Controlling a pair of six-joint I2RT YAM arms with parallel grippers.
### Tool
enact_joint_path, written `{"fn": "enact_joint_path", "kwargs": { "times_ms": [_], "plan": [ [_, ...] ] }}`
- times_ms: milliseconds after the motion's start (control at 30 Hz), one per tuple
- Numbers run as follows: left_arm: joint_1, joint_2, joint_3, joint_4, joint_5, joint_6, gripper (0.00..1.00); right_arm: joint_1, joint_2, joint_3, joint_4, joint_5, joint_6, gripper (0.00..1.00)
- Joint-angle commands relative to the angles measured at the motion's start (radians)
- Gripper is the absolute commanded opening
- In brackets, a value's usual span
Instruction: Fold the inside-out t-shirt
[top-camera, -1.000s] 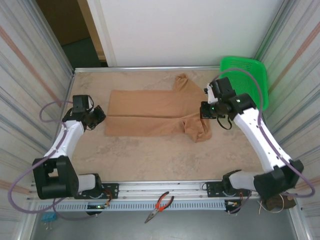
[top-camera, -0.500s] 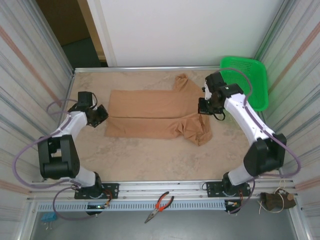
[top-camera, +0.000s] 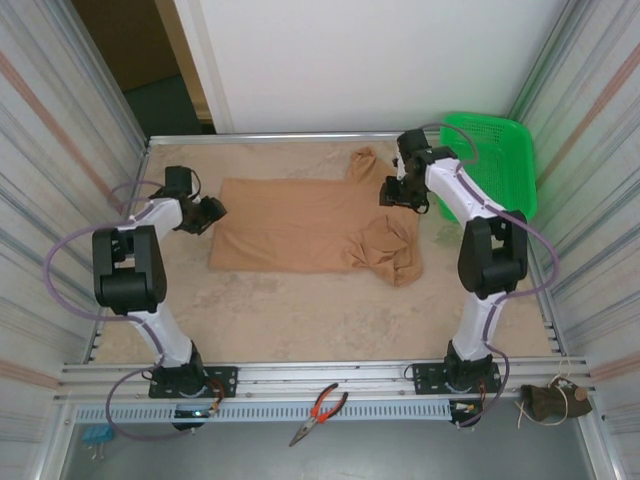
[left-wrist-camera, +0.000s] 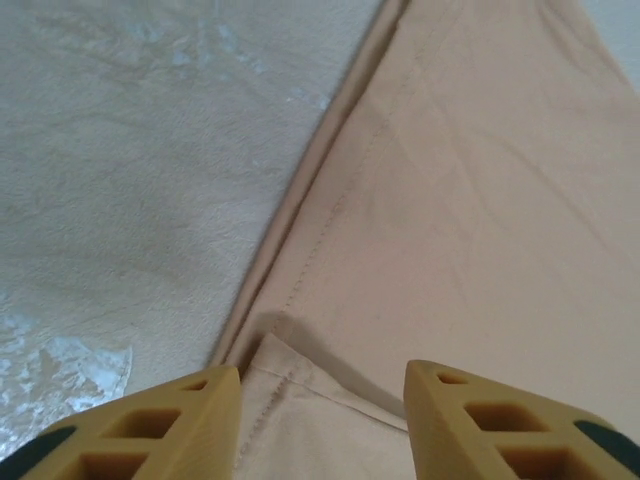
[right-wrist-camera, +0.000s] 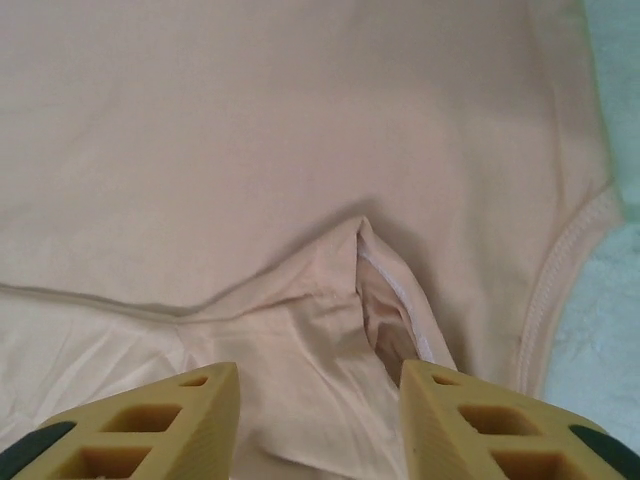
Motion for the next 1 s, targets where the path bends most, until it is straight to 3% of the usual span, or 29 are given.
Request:
{"fn": "enact_joint_path", "kwargs": {
  "times_ms": [0, 133, 300, 700, 967],
  "plan": [
    [-0.001, -0.146, -0.033, -0.005, 0.018, 0.015, 0.5, -0.005, -0.213, -0.148, 0.037, 0.021, 0.063, 0.49],
    [-0.02, -0.317, -0.175, -0.021, 0.053, -0.039, 0.54, -0.015, -0.36, -0.389, 0.137, 0.009, 0.14, 0.56],
    [-0.059, -0.427, -0.373, 0.049, 0.066, -0.113, 0.55, -0.032, -0.334, -0.506, 0.238, -0.046, 0.215, 0.56],
    [-0.082, -0.26, -0.398, 0.155, 0.092, -0.133, 0.55, -0.041, -0.15, -0.462, 0.319, -0.083, 0.267, 0.54],
    [-0.083, -0.199, -0.404, 0.164, 0.077, -0.15, 0.54, -0.041, -0.117, -0.462, 0.33, -0.1, 0.287, 0.5]
  ]
}}
